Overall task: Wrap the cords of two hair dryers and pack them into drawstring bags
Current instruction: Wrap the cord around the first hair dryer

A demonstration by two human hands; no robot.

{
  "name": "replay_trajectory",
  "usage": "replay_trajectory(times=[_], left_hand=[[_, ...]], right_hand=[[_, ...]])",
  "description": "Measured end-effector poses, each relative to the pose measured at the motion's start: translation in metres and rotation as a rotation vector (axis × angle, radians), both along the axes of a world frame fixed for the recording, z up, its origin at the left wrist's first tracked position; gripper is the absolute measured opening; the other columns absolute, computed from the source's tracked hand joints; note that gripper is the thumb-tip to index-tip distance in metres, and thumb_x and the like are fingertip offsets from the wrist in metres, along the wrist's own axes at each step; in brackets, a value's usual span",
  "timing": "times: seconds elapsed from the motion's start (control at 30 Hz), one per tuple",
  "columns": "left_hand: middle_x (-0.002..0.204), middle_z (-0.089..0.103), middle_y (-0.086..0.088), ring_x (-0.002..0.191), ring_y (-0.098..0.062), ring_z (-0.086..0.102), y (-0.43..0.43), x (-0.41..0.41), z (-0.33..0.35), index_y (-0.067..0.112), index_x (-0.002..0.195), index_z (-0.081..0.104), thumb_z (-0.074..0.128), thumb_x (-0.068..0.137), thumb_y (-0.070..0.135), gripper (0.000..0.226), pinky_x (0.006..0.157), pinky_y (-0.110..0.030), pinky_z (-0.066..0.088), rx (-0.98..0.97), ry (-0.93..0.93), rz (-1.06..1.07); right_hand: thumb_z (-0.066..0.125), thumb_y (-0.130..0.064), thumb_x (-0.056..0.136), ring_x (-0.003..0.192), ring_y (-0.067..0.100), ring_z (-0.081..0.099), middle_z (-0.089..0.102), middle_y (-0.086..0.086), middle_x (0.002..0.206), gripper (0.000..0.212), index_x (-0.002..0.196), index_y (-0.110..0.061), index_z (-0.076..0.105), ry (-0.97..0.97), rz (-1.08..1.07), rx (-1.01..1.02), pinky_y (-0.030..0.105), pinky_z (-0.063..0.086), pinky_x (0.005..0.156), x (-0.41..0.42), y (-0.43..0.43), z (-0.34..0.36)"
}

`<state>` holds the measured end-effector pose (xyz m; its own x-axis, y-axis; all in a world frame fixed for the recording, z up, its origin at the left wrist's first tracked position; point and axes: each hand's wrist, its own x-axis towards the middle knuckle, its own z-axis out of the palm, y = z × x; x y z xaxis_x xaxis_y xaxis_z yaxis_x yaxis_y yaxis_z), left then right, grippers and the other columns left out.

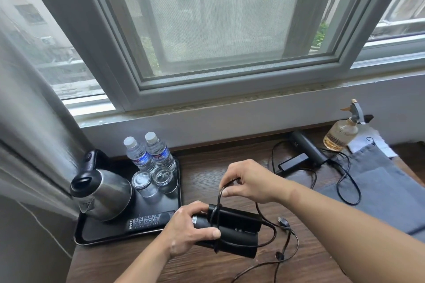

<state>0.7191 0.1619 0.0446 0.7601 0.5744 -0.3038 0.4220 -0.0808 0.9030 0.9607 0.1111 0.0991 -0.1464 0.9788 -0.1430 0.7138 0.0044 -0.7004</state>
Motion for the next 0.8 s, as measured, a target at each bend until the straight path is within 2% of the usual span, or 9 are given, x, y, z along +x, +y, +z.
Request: replay_trajectory(times=[0.23,0.33,0.43,0.53,0.63,0.7,0.8], left_hand=[[0.098,0.075,0.005,0.097,-0.011,0.071,-0.007,0.0,-0.004,0.026,0.097,0.08,0.091,0.059,0.048,0.045,0.094,-0.031,0.051,-0.005,0.0,0.077],[0.099,0.076,0.001,0.096,-0.01,0.071,-0.007,-0.004,-0.001,0.022,0.098,0.081,0.089,0.06,0.045,0.045,0.089,-0.025,0.051,-0.032,-0.009,0.087],[0.099,0.076,-0.001,0.096,-0.007,0.07,-0.003,-0.01,0.008,0.018,0.1,0.081,0.086,0.061,0.042,0.045,0.087,-0.019,0.049,-0.042,-0.049,0.1],[0.103,0.076,-0.006,0.097,-0.01,0.07,0.001,-0.013,0.018,0.014,0.102,0.08,0.085,0.062,0.038,0.047,0.085,-0.018,0.051,-0.064,-0.099,0.107],[0.103,0.076,-0.009,0.097,-0.014,0.07,0.002,-0.013,0.025,0.008,0.106,0.078,0.084,0.064,0.035,0.05,0.084,-0.027,0.055,-0.116,-0.145,0.109],[0.104,0.075,-0.015,0.097,-0.022,0.069,0.004,-0.013,0.027,0.008,0.111,0.076,0.084,0.065,0.033,0.052,0.087,-0.042,0.057,-0.166,-0.18,0.125],[0.099,0.073,-0.02,0.087,-0.031,0.071,0.008,-0.015,0.026,0.005,0.111,0.075,0.088,0.063,0.027,0.054,0.073,-0.048,0.062,-0.335,-0.248,0.167]], right_hand=[[0.077,-0.033,0.087,0.088,0.009,0.061,0.069,-0.008,0.094,0.011,0.097,-0.029,0.078,0.084,-0.066,-0.011,0.02,0.049,0.076,-0.001,-0.009,-0.009],[0.08,-0.032,0.085,0.085,0.011,0.065,0.074,-0.003,0.091,0.012,0.094,-0.024,0.078,0.138,-0.078,-0.036,0.026,0.054,0.078,0.005,-0.011,-0.01],[0.078,-0.03,0.087,0.084,0.014,0.069,0.076,-0.003,0.09,0.009,0.094,-0.024,0.077,0.177,-0.071,-0.065,0.038,0.056,0.083,0.016,-0.01,-0.009],[0.076,-0.028,0.089,0.086,0.015,0.07,0.076,-0.003,0.092,0.009,0.097,-0.025,0.077,0.171,-0.039,-0.075,0.041,0.056,0.085,0.028,-0.005,-0.007],[0.077,-0.022,0.088,0.087,0.025,0.07,0.076,0.006,0.091,0.01,0.098,-0.019,0.077,0.23,-0.045,-0.081,0.044,0.056,0.085,0.039,-0.001,-0.006],[0.077,-0.018,0.088,0.088,0.03,0.071,0.076,0.011,0.091,0.011,0.098,-0.015,0.077,0.301,-0.061,-0.091,0.043,0.057,0.085,0.043,-0.001,-0.009],[0.076,-0.014,0.088,0.078,0.024,0.069,0.075,0.018,0.092,0.012,0.099,-0.01,0.076,0.398,-0.07,-0.108,0.037,0.056,0.081,0.042,-0.003,-0.017]])
